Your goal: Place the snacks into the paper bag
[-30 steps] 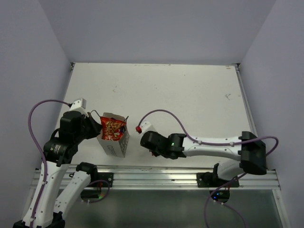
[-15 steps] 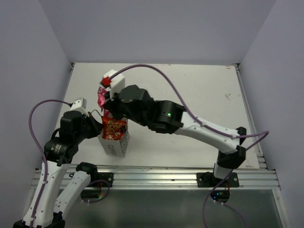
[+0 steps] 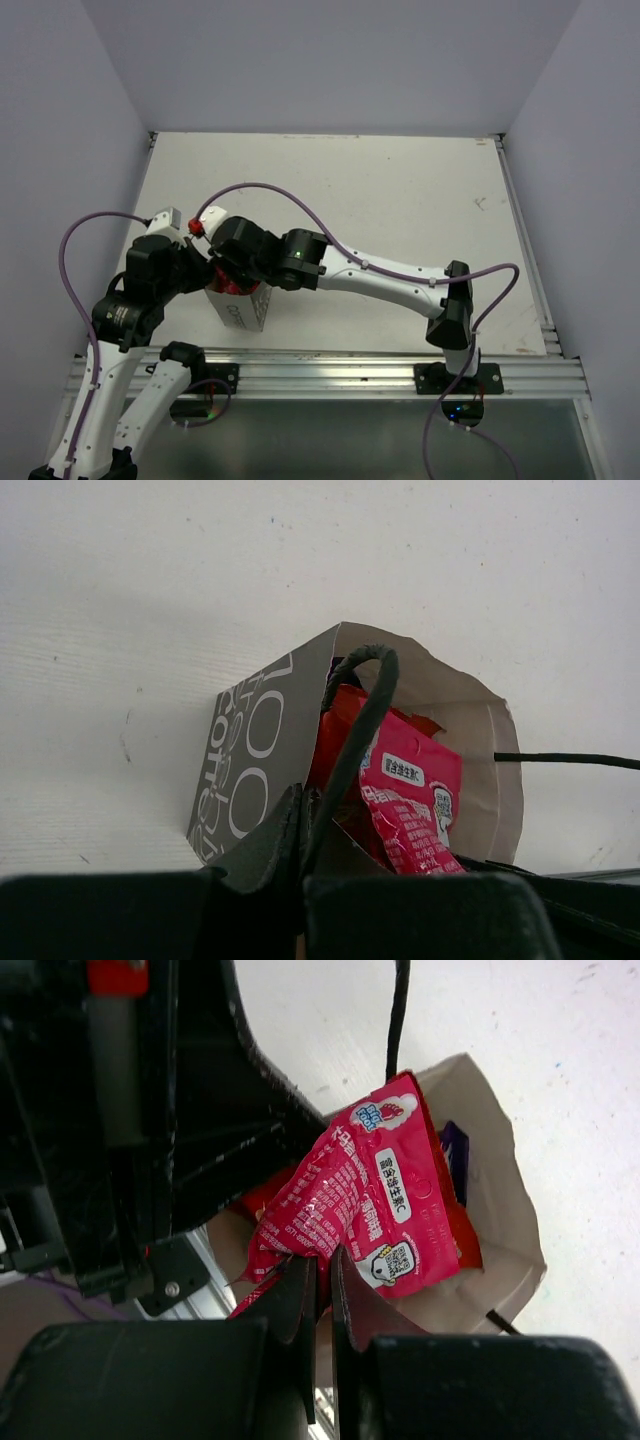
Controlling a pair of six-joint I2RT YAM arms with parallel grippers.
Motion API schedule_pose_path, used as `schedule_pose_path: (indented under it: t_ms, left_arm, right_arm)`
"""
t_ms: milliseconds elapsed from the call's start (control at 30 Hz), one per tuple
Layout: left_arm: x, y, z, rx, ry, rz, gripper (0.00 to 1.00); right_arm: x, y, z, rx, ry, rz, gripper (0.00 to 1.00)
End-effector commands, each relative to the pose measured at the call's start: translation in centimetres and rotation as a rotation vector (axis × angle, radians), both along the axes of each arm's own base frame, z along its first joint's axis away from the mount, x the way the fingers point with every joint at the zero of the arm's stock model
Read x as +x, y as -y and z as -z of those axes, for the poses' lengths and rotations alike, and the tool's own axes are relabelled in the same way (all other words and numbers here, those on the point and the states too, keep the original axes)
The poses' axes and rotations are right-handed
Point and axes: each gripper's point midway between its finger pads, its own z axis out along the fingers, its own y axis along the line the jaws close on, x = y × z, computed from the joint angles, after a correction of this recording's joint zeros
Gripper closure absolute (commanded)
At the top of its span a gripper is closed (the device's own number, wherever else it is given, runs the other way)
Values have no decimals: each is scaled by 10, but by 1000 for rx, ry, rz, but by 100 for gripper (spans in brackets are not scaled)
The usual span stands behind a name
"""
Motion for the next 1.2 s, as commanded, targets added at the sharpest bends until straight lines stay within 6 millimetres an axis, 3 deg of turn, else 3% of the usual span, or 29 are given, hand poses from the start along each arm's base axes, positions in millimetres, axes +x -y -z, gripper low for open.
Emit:
schedule_pose_path:
  t_ms: [0, 167, 333, 433, 533, 567, 600, 633, 667, 733, 767, 833, 867, 900, 933, 967, 1000, 1033, 1133, 1167]
  left_arm:
    - [2, 7, -4, -29, 14, 21, 100]
    - [3, 7, -5, -24, 20, 28, 100]
    - [4, 7, -5, -23, 26, 33, 100]
    - [4, 7, -6, -19, 28, 38, 100]
    - [4, 8, -6, -18, 27, 40, 100]
    - [3, 8, -6, -21, 28, 44, 100]
    - [3, 8, -6, -22, 29, 44, 100]
    - [4, 9, -6, -21, 28, 47, 100]
    - [3, 9, -5, -22, 26, 48, 100]
    - [4, 9, -5, -22, 28, 50, 100]
    - [4, 10, -5, -23, 26, 52, 100]
    - [3, 11, -3, -26, 24, 56, 100]
    - [3, 11, -2, -27, 21, 57, 100]
    - [4, 11, -2, -28, 22, 59, 100]
    - [4, 11, -2, -28, 22, 59, 100]
    - [4, 12, -2, -27, 21, 61, 100]
    - [4, 12, -2, -26, 19, 63, 100]
    - [5, 12, -2, -24, 20, 65, 100]
    - [5, 12, -4, -22, 22, 69, 100]
    - [5, 12, -4, -22, 22, 69, 100]
  right_arm:
    - [-19, 23, -3, -58, -56, -23, 100]
    - [-31, 32, 28, -160, -101, -48, 100]
    - [-31, 26, 59, -215, -119, -55, 100]
    - [-27, 21, 60, -214, -103, -50, 97]
    - [-19, 15, 41, -190, -66, -28, 73]
    - [-16, 11, 23, -152, -48, -22, 60]
    - [-14, 14, 15, -155, -35, -14, 55]
    - [-11, 16, 4, -142, -15, -2, 54]
    - [-9, 16, -26, -79, 9, 10, 54]
    - [-8, 23, -60, -13, 41, 30, 53]
    - [-6, 34, -93, 58, 75, 63, 51]
    - [-4, 45, -116, 127, 87, 111, 49]
    - [-2, 53, -115, 122, 97, 137, 47]
    - [-2, 63, -128, 162, 100, 162, 47]
    - [-1, 69, -126, 159, 102, 178, 46]
    - [1, 75, -108, 110, 104, 201, 46]
    - [0, 81, -105, 107, 90, 221, 46]
    - [0, 84, -88, 68, 79, 234, 46]
    - [-1, 88, -74, 68, 43, 281, 47]
    - [-2, 90, -61, 44, 31, 287, 48]
